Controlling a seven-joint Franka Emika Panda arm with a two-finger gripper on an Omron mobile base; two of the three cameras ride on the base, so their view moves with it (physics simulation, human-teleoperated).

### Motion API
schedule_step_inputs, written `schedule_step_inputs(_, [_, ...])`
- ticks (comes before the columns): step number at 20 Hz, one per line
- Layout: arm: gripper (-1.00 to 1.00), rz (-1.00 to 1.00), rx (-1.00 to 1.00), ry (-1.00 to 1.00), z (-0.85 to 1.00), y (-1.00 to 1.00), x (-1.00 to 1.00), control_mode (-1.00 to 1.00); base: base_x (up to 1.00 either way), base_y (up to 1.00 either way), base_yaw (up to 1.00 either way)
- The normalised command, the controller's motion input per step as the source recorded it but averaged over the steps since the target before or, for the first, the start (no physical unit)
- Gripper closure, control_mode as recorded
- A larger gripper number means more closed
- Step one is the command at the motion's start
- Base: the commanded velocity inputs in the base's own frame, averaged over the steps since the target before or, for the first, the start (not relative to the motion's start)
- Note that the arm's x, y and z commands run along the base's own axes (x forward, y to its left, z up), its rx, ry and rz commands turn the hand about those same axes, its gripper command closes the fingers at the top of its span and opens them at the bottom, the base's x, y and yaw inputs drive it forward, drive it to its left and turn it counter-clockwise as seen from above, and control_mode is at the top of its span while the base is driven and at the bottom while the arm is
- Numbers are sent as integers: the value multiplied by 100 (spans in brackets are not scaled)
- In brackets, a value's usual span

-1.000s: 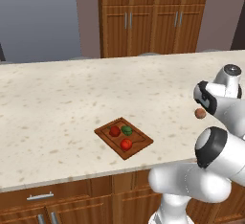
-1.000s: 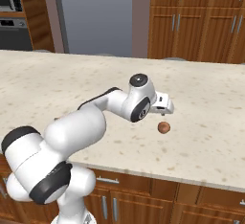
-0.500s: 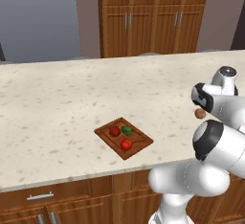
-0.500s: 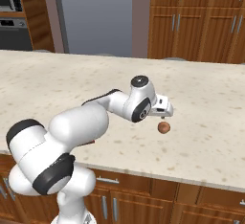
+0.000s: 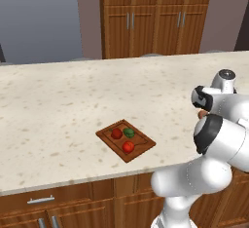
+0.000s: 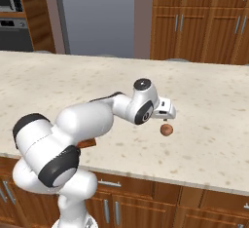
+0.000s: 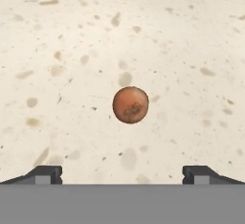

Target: Place the avocado, onion, tomato, and bell pepper on the cutting board.

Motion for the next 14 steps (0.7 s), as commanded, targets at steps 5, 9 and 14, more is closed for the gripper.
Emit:
schedule_step_inputs(5, [-100, 0, 0, 0, -15, -8, 14, -100, 0, 0, 0])
schedule_step_inputs(9, [-100, 0, 0, 0, -17, -14, 13, -100, 0, 0, 0])
schedule_step_inputs(14, [-100, 0, 0, 0, -18, -12, 18, -100, 0, 0, 0])
